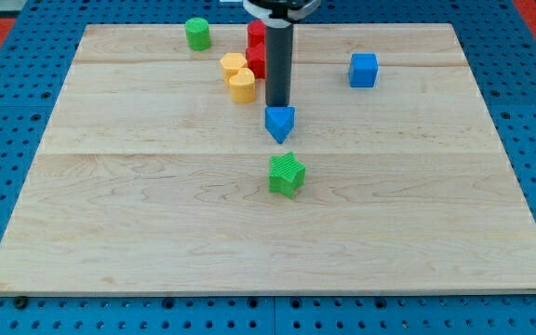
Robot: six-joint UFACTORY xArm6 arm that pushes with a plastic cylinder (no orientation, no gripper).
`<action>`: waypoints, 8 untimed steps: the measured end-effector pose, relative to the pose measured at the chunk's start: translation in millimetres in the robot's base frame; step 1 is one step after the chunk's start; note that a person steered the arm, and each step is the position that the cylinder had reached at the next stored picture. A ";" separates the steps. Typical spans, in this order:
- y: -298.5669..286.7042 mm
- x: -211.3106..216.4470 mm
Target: Move the yellow heart to the bottom left of the red star
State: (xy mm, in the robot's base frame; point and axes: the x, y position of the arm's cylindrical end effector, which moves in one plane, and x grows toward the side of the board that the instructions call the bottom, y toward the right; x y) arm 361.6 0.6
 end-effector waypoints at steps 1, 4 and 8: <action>-49.3 -6.1; -45.4 -32.3; -42.3 -25.5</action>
State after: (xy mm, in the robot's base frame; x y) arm 336.2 -41.7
